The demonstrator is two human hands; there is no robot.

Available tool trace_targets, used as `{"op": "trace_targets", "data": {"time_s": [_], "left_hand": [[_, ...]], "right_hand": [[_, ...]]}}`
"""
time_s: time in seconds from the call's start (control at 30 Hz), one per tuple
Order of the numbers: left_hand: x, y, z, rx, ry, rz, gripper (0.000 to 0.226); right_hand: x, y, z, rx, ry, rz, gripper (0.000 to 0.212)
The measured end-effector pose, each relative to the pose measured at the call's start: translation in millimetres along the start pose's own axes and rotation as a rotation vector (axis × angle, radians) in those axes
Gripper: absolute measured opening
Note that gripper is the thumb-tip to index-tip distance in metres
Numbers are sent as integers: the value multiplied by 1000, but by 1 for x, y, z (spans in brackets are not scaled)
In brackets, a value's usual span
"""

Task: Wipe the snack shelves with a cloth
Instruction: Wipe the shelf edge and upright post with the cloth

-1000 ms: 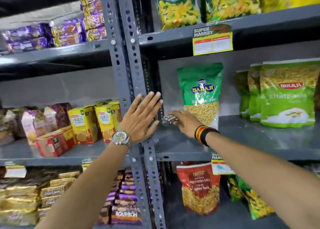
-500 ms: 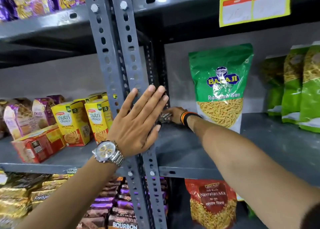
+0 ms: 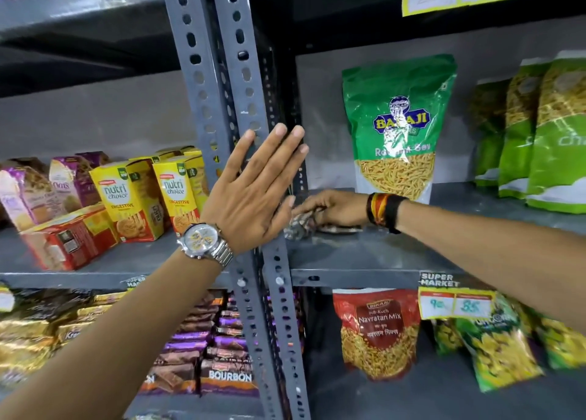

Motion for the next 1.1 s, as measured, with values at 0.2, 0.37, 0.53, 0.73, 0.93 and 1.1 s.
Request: {"op": "trace_targets", "data": {"time_s": [0.2,0.37,0.53,0.73,0.93,1.1], "left_hand": [[0,-1,1,5,-3,8,70],[-2,0,1,2,3,2,70],[-1,1,2,-2,-2,-9,71],[-1,-1,2,3,-1,8,70],[-2,-1,2,-6,-4,-8,73],[-2,1,3,-4,2,-12,72]], "right_hand": [[3,27,12,29,-72,129,45],[23,-10,-20,-87,23,-11,46],[-3,-33,-31,-102,69,-18,47],[18,-22,-21,-32,92,-10,40],[15,-107,-45,-103,142,-59,45],[-26,-104,-25,23,118,195,46]]}}
Point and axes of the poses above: each hand's wrist, its own y-axis towards the middle knuckle, its own x-axis out of the palm, z = x × y, the point moved 6 cm from there along y, towards the middle knuckle, and after that the axes turned 11 degrees about -x, right-handed, at the moved point
